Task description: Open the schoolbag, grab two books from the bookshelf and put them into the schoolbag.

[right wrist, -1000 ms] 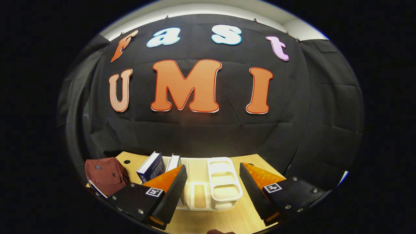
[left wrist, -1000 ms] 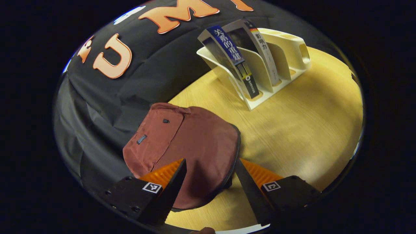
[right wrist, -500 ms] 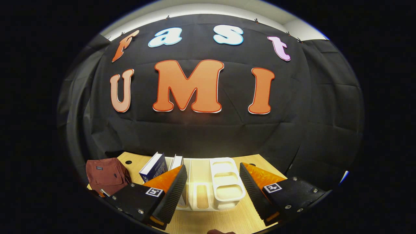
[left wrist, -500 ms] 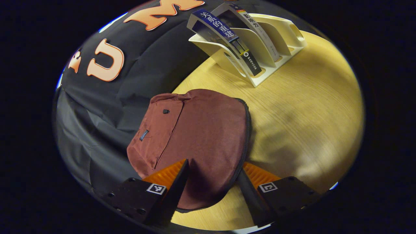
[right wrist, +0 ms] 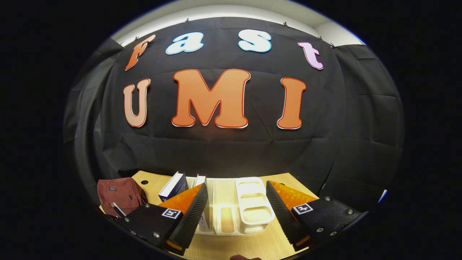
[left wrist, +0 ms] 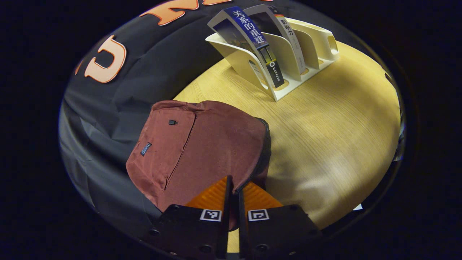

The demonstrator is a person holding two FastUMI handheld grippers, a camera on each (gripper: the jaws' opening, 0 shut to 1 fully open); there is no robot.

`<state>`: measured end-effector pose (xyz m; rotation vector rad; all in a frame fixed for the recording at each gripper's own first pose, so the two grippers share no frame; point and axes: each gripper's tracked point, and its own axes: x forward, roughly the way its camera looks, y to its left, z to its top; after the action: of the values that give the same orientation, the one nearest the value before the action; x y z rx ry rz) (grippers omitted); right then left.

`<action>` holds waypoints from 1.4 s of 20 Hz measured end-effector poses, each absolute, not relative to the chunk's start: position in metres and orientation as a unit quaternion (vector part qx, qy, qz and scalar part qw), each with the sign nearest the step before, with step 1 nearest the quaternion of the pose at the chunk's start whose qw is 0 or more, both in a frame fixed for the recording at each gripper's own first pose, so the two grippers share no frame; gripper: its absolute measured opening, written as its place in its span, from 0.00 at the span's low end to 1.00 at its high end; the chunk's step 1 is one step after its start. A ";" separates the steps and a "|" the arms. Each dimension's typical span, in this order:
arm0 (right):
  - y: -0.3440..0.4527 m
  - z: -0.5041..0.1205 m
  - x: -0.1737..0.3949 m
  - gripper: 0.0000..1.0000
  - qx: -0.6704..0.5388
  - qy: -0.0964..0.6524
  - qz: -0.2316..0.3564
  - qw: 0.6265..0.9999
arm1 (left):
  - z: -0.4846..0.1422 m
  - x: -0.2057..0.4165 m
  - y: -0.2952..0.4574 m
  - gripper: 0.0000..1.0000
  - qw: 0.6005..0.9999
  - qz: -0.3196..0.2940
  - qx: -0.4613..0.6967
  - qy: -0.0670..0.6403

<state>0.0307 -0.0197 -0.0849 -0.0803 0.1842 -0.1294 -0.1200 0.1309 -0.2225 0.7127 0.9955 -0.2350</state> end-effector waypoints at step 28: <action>0.138 -0.139 0.115 0.97 -0.040 0.388 0.081 0.917 | -0.025 0.009 0.183 0.04 0.857 -0.276 0.177 0.397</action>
<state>0.1149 0.1377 -0.1390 -0.0817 0.7988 0.1662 0.0086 0.1834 -0.0250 0.3727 0.8351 -0.5790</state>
